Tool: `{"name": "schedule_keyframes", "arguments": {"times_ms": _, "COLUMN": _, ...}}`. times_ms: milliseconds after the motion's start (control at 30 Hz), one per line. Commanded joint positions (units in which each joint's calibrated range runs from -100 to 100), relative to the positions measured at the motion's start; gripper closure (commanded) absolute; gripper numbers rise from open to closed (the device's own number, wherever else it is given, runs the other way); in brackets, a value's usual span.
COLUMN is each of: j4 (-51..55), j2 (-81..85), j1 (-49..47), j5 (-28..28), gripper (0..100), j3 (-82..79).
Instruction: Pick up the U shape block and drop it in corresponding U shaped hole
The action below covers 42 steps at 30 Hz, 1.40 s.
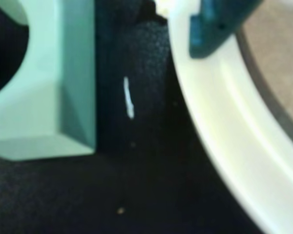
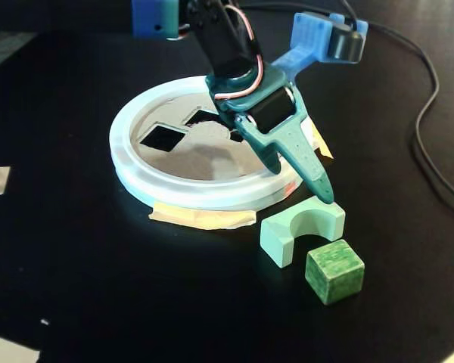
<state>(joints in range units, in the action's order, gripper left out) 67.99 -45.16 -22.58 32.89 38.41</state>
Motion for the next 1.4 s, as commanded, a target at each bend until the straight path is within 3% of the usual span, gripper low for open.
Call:
{"name": "schedule_keyframes", "arguments": {"times_ms": 0, "j4": -0.9, "j2": 1.1, "j1": 4.0, "j5": 0.3, "gripper": 0, "j3": 5.7}}
{"name": "schedule_keyframes", "arguments": {"times_ms": 133, "j4": -0.8, "j2": 1.1, "j1": 6.0, "j5": -0.1, "gripper": 0, "j3": 5.7}}
{"name": "schedule_keyframes", "arguments": {"times_ms": 333, "j4": -1.3, "j2": 1.2, "j1": 4.5, "j5": -0.2, "gripper": 28, "j3": 5.7}}
{"name": "schedule_keyframes", "arguments": {"times_ms": 767, "j4": -2.0, "j2": 0.8, "j1": 3.4, "j5": -0.2, "gripper": 55, "j3": 5.5}}
{"name": "schedule_keyframes", "arguments": {"times_ms": 1067, "j4": -9.7, "j2": -6.2, "j1": 4.2, "j5": -0.1, "gripper": 57, "j3": 5.6}}
{"name": "schedule_keyframes", "arguments": {"times_ms": 1367, "j4": -9.1, "j2": -6.5, "j1": 4.2, "j5": -0.2, "gripper": 56, "j3": 5.6}}
